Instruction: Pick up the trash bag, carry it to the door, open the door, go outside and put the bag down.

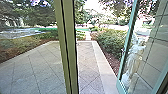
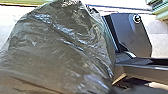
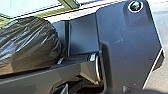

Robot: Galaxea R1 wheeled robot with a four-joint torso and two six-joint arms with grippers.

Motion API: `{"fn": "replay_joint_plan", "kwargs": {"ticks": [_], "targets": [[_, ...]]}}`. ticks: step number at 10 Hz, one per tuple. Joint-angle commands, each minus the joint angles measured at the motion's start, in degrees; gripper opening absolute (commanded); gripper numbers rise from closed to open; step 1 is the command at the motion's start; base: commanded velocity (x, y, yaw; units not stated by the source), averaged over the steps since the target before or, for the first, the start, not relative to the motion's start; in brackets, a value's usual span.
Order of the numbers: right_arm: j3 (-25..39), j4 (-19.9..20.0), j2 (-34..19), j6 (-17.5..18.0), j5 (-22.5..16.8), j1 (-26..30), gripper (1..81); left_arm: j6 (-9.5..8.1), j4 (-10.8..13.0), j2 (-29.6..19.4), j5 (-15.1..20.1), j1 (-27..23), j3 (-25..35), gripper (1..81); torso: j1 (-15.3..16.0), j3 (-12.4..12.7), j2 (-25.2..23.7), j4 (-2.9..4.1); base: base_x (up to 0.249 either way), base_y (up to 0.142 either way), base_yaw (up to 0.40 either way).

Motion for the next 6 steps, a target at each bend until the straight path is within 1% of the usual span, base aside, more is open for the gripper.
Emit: {"fn": "replay_joint_plan", "kwargs": {"ticks": [1,4,6], "targets": [[0.55,-0.75,0.9,-0.41,-3.46,2.42,81.1,0.1,0.38,-0.16,3.25,-2.62,0.17,1.0,0.0,0.0,0.0,0.0,0.0,0.0,-0.252],[0.55,-0.75,0.9,-0.41,-3.46,2.42,81.1,0.1,0.38,-0.16,3.25,-2.62,0.17,1.0,0.0,0.0,0.0,0.0,0.0,0.0,-0.221],[0.55,-0.75,0.9,-0.41,-3.37,2.34,81.1,0.1,0.38,-0.25,3.25,-2.53,0.17,1.0,0.0,0.0,0.0,0.0,0.0,0.0,-0.151]]}}
